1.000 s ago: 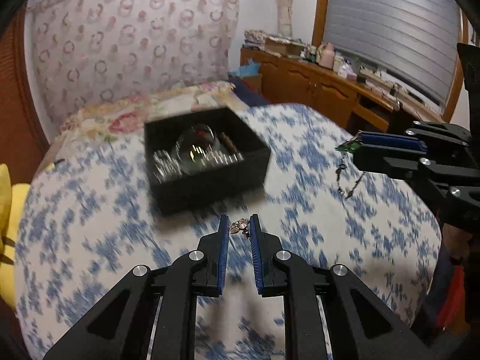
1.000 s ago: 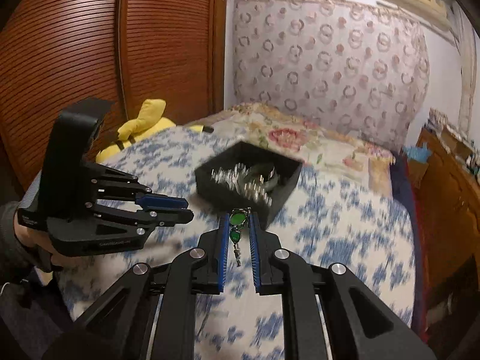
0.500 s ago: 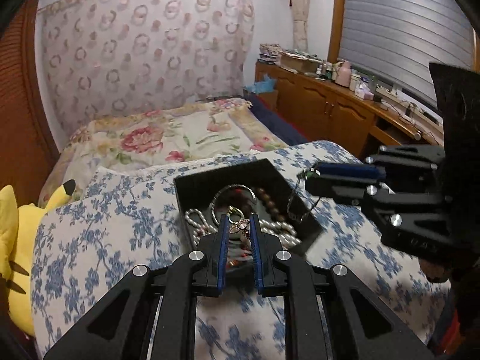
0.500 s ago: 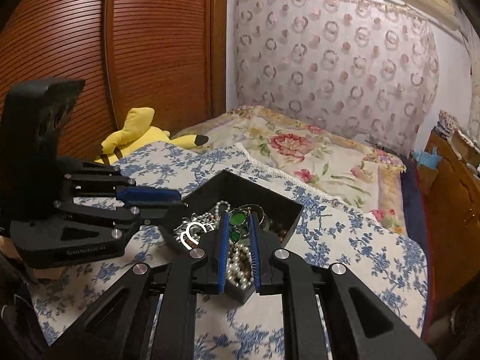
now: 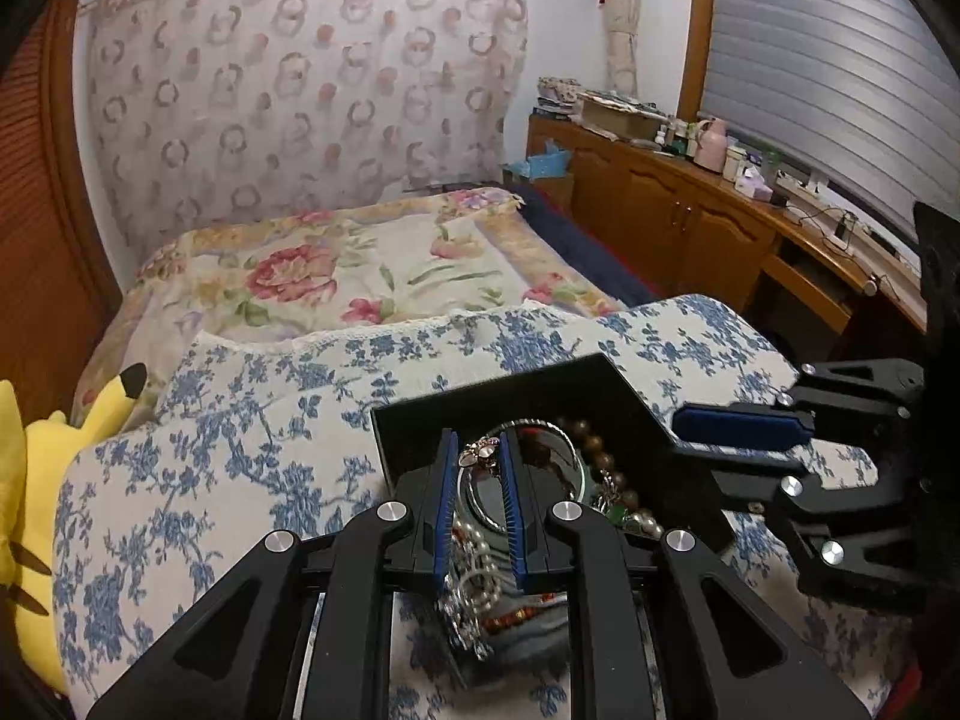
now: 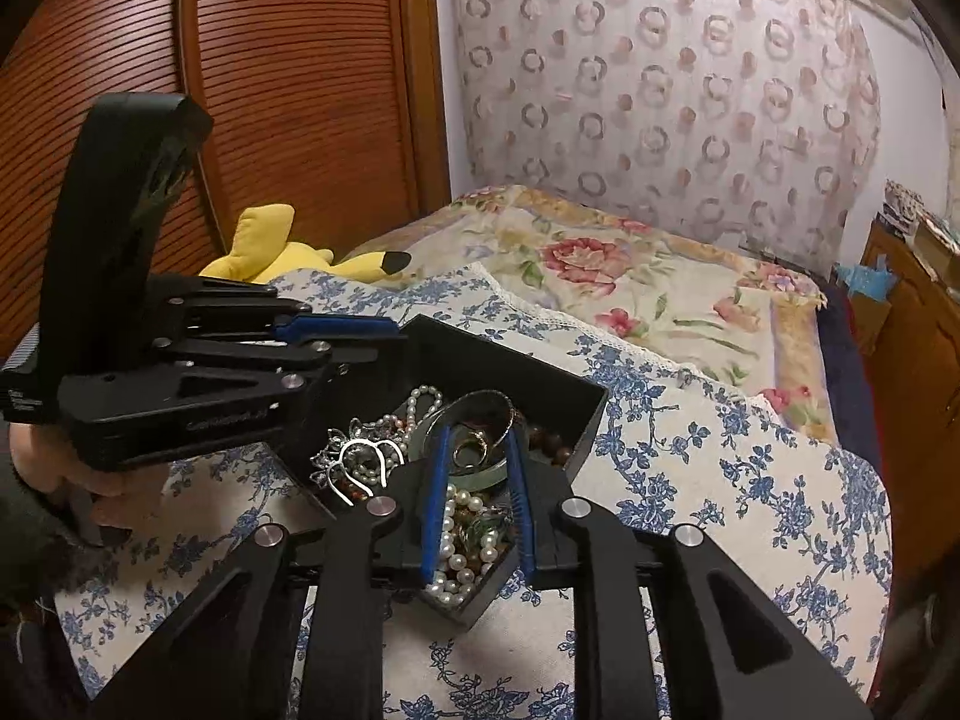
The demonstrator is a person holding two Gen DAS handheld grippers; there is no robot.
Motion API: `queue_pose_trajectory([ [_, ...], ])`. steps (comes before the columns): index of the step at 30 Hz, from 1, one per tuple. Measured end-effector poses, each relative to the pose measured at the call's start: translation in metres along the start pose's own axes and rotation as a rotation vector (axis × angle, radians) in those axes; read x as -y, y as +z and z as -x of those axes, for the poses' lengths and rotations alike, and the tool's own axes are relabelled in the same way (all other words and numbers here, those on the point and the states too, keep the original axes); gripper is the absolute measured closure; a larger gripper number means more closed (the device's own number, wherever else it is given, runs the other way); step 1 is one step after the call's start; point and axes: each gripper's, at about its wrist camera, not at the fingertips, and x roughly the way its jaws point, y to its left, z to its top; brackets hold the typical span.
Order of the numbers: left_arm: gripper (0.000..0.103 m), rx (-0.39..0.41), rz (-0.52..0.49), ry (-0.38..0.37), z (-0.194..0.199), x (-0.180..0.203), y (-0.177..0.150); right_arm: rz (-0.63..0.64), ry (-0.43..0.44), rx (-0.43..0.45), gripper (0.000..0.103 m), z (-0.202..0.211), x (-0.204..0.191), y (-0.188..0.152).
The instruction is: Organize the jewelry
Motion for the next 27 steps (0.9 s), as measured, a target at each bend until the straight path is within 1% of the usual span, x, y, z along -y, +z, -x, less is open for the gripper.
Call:
queue_pose_trajectory([
  [7,0.09,0.002,0.002,0.001,-0.005,-0.002,0.003,-0.013,0.002,0.016,0.081,0.009,-0.001,-0.003],
  [12,0.089,0.012,-0.005,0.019,-0.007,-0.001,0.008,-0.031,-0.011,0.024,0.081,0.013,0.002,-0.004],
  [13,0.086,0.012,-0.006,0.023,-0.008,0.0,0.008,-0.037,-0.014,0.024,0.081,0.013,0.003,-0.005],
  [14,0.08,0.013,-0.003,0.024,-0.008,-0.001,0.009,-0.046,-0.018,0.025,0.081,0.014,0.004,-0.006],
  [17,0.066,0.024,0.006,0.031,-0.005,-0.002,0.008,-0.06,-0.03,0.026,0.08,0.015,0.006,-0.009],
  [18,0.063,0.026,0.007,0.036,-0.004,-0.001,0.008,-0.065,-0.034,0.027,0.079,0.016,0.007,-0.011],
  [20,0.049,0.031,0.007,0.048,0.0,-0.001,0.006,-0.077,-0.046,0.031,0.073,0.02,0.007,-0.014],
  [21,0.048,0.036,0.004,0.053,0.003,0.0,0.004,-0.08,-0.048,0.036,0.073,0.022,0.006,-0.016],
  [22,0.044,0.04,0.002,0.057,0.006,0.001,0.002,-0.085,-0.05,0.041,0.071,0.025,0.006,-0.017],
  [23,0.035,0.046,-0.002,0.066,0.011,0.004,-0.001,-0.092,-0.057,0.047,0.067,0.029,0.005,-0.019],
  [24,0.029,0.05,-0.004,0.072,0.014,0.005,-0.003,-0.097,-0.064,0.051,0.064,0.031,0.005,-0.02],
  [25,0.02,0.056,-0.005,0.082,0.018,0.007,-0.005,-0.104,-0.07,0.055,0.053,0.034,0.004,-0.02],
  [26,0.017,0.066,-0.006,0.094,0.025,0.009,-0.009,-0.114,-0.077,0.06,0.043,0.038,0.002,-0.022],
  [27,0.015,0.074,-0.007,0.106,0.031,0.011,-0.012,-0.12,-0.083,0.066,0.041,0.041,0.002,-0.024],
])
